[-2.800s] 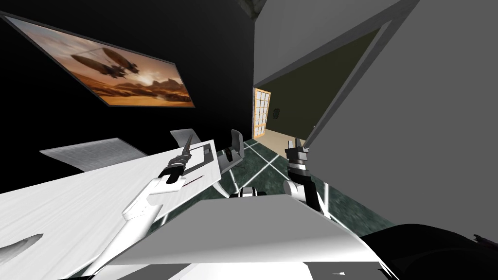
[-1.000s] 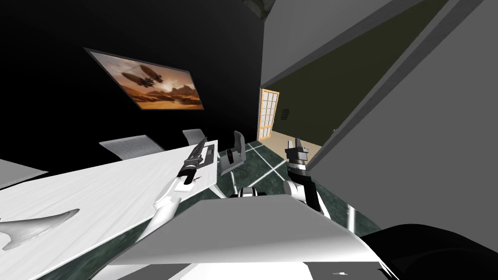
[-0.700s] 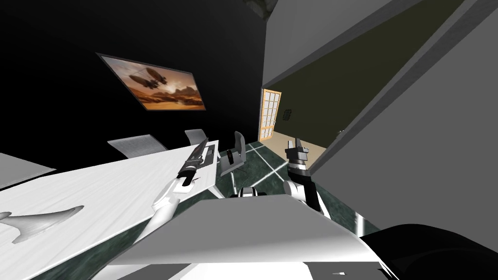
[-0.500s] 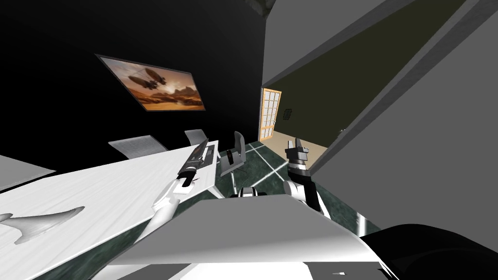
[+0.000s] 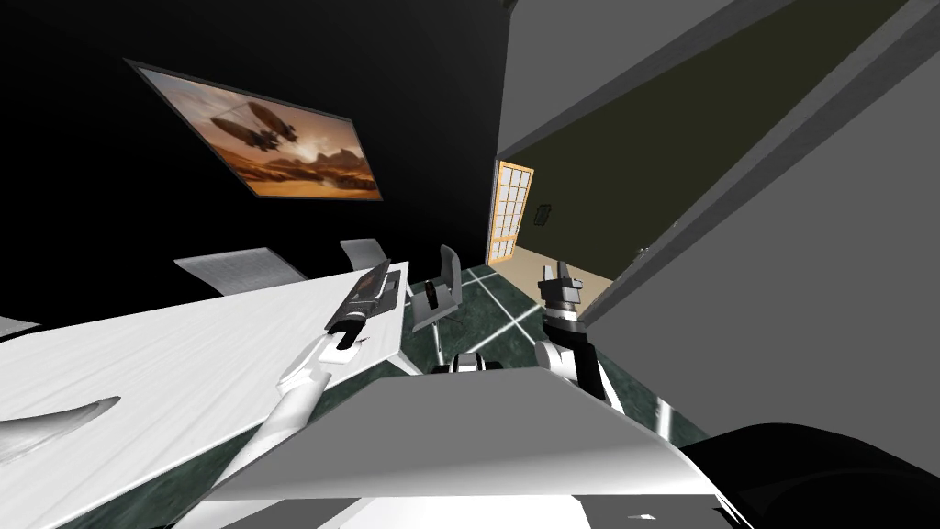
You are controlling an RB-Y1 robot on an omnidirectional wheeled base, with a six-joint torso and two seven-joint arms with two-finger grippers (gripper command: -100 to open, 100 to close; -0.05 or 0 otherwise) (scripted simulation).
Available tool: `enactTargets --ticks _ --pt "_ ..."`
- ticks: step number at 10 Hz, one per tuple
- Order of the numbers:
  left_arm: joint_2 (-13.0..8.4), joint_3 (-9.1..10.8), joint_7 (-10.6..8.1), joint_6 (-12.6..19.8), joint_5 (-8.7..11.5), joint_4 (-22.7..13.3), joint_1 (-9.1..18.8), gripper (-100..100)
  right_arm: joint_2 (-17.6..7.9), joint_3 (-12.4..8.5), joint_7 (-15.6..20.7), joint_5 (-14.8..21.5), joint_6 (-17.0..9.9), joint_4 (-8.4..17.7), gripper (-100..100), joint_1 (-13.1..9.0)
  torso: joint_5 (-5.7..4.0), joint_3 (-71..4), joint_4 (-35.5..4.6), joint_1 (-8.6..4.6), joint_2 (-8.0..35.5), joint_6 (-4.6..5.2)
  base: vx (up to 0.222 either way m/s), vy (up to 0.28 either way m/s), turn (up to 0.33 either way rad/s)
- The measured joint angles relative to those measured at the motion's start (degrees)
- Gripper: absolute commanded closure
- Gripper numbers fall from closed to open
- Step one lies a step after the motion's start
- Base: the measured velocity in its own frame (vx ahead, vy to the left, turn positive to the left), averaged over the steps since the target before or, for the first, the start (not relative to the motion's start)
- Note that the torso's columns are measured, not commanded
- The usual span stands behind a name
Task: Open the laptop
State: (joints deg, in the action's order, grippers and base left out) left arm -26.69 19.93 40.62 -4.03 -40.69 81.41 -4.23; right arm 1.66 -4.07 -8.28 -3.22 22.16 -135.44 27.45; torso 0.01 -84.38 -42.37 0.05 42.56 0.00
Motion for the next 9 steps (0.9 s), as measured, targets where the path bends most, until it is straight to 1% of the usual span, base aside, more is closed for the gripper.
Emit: enactTargets --ticks 3,4,5,7,8,9 --pt "-4.2 -0.98 -2.17 2.9 1.2 -1.2 1.1 -100 0.0 0.0 0.0 0.0 0.0 0.0 0 0.0 -0.16 -0.1 0.0 -0.28 -0.2 -0.01 -0.088 -0.045 -0.095" --pt "-6.0 -1.36 -3.01 3.8 1.7 -1.7 1.5 -100 0.0 0.0 0.0 0.0 0.0 0.0 0 0.0 -0.16 -0.1 0.0 -0.25 -0.1 0.0 -0.091 -0.049 -0.102" --pt "-7.4 -1.97 -3.86 5.2 2.1 -1.1 1.4 -100 0.0 0.0 0.0 0.0 0.0 0.0 0 0.0 -0.14 -0.1 0.0 -0.2 -0.2 0.02 -0.079 -0.056 -0.108" --pt "-10.9 -3.15 -5.56 7.7 3.1 -2.1 2.7 -100 0.0 0.0 0.0 0.0 0.0 0.0 0 0.0 -0.12 -0.2 0.0 -0.14 -0.3 0.01 -0.048 -0.031 -0.068" --pt "-11.0 -3.23 -5.76 8.0 3.2 -2.0 2.8 0 0.0 0.0 0.0 0.0 0.0 0.0 0 0.0 -0.04 -0.2 0.1 -0.02 -0.3 -0.03 -0.006 -0.004 0.004" --pt "-11.0 -3.22 -5.74 7.9 3.2 -2.0 2.8 0 0.0 0.0 0.0 0.0 0.0 0.0 0 0.0 0.01 -0.3 0.1 0.04 -0.4 -0.01 0.0 0.0 0.0"
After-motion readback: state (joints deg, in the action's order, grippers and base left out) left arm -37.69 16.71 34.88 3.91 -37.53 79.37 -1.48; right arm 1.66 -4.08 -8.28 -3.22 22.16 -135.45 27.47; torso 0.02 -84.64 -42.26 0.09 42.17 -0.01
